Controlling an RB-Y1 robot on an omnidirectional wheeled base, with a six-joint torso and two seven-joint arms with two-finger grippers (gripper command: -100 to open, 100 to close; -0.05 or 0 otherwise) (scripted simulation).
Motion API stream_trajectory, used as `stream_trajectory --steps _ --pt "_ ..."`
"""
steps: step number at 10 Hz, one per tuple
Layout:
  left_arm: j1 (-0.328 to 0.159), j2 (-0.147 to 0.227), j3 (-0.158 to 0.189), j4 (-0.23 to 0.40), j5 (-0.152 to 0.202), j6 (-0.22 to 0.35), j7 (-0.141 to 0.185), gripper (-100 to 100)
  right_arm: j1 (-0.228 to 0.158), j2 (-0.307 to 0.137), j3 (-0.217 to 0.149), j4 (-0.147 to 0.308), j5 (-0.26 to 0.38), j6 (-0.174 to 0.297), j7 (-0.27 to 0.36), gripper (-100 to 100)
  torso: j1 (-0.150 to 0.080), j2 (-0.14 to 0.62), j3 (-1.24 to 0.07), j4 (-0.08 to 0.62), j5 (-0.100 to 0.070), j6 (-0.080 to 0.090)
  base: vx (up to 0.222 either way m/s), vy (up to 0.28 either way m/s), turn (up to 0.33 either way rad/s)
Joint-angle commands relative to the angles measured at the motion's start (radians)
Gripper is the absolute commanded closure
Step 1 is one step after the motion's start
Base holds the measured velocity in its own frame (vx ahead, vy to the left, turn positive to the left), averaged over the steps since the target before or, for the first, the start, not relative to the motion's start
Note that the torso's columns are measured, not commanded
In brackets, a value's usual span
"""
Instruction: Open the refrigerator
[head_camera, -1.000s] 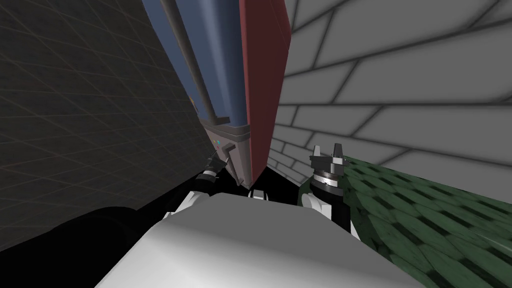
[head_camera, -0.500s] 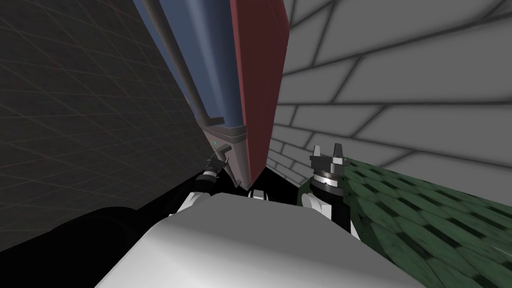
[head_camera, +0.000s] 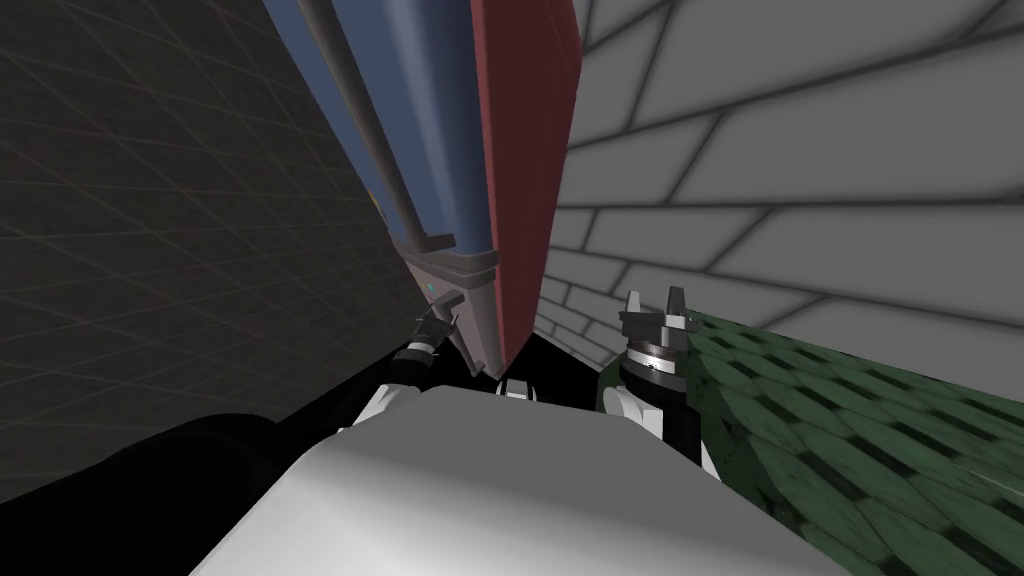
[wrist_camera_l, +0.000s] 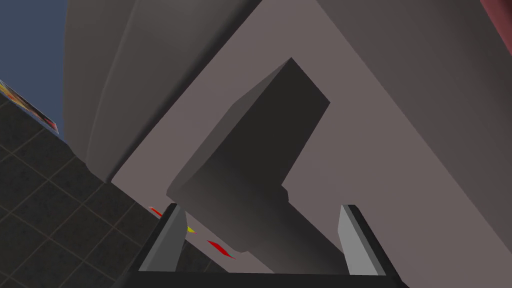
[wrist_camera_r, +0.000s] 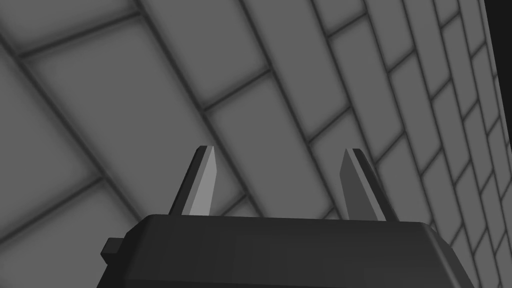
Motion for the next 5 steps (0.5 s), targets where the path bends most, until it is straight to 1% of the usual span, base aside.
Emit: stream_trajectory --steps 1,2,3,4,5 --pt "-0.007 0.024 -0.005 -0.002 0.008 0.002 -0.003 100 0.0 0.0 0.0 0.0 0.0 0.0 0.0 0 0.001 -0.004 -0.003 0.0 -0.001 0.0 -0.147 0.219 -0.055" --pt "-0.012 0.043 -0.016 -0.003 0.016 0.003 -0.003 100 0.0 0.0 0.0 0.0 0.0 0.0 0.0 0 -0.001 -0.01 -0.006 0.0 -0.001 -0.001 -0.138 0.24 -0.08" --pt "-0.012 0.043 -0.016 -0.003 0.016 0.003 -0.003 100 0.0 0.0 0.0 0.0 0.0 0.0 0.0 0 0.002 -0.014 -0.01 -0.001 -0.001 -0.001 -0.169 0.222 -0.066" --pt "-0.018 0.062 -0.026 -0.003 0.024 0.005 -0.004 100 0.0 0.0 0.0 0.0 0.0 0.0 0.0 0 0.002 -0.015 -0.01 -0.001 -0.001 -0.001 -0.178 0.28 -0.097" --pt "-0.018 0.062 -0.026 -0.003 0.024 0.005 -0.004 100 0.0 0.0 0.0 0.0 0.0 0.0 0.0 0 0.006 -0.015 -0.01 0.0 0.0 -0.001 -0.154 0.235 -0.061"
